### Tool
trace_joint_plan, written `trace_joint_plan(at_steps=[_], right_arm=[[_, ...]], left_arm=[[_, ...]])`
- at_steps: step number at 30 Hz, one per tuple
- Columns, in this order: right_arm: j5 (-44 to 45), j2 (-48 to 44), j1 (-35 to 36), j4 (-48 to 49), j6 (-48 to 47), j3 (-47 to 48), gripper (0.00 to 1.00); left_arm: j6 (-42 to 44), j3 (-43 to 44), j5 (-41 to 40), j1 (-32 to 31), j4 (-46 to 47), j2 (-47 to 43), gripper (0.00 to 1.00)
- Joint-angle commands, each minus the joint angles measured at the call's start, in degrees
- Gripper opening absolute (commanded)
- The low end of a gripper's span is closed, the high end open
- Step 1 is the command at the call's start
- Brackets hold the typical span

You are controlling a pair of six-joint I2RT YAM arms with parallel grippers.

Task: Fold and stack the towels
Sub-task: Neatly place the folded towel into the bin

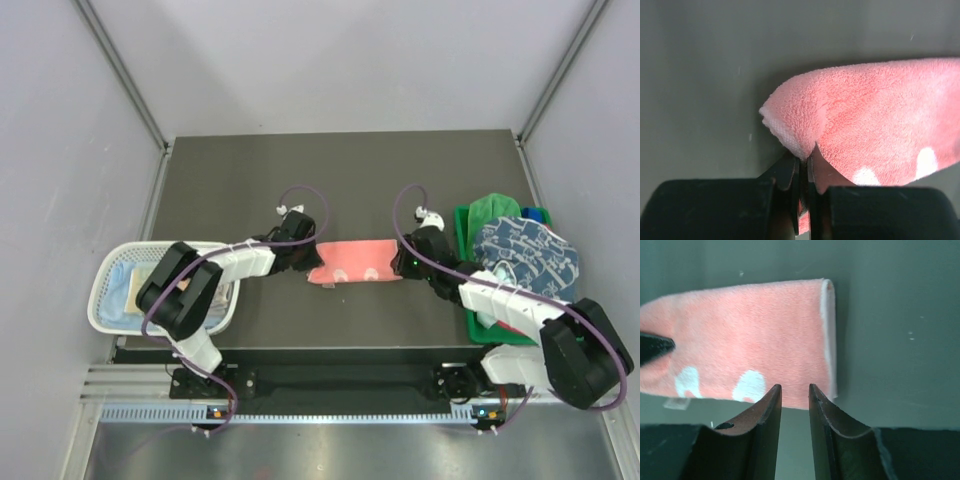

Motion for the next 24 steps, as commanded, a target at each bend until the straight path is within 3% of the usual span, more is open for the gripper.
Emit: trace_joint_plan(at_steps=[1,8,9,12,13,16,20,24], right_arm=[[2.31,-0.39,4.60,-1.03,0.07,4.15,0.29],[4.07,5.58,12.60,-1.65,1.04,10.30,0.29],[4.34,6.46,14.70,-1.74,1.22,11.00,0.29],[4.78,9.89,17.96,-1.30,1.74,13.82,0.29],[4.52,11.64,18.58,-1.21,1.66,15.13,0.30],[4.43,14.63,21.22,-1.56,1.75,18.20,0.31],[4.51,16.83,24.21,-1.30,2.18,20.85,0.35],[6.62,20.26,28.24,-2.44,2.36,24.01,0.41]], left_arm=[[-6.42,-5.07,-2.82,-2.58,-7.98,-4.95,0.00],[-13.55,-12.62,-5.45,-4.60,-10.27,-17.33,0.00],[-14.35,-13.42,-6.07,-5.05,-10.44,-18.40,0.14],[-13.66,-15.36,-8.08,-4.96,-11.76,-22.35,0.33],[-12.95,-15.28,-8.36,-5.05,-12.11,-23.15,0.46],[-10.49,-13.44,-11.24,-4.88,-16.32,-26.66,0.60],[-8.73,-9.66,-17.14,-3.48,-24.23,-34.29,0.62],[-4.79,-4.48,-18.82,1.79,-31.09,-41.86,0.62]])
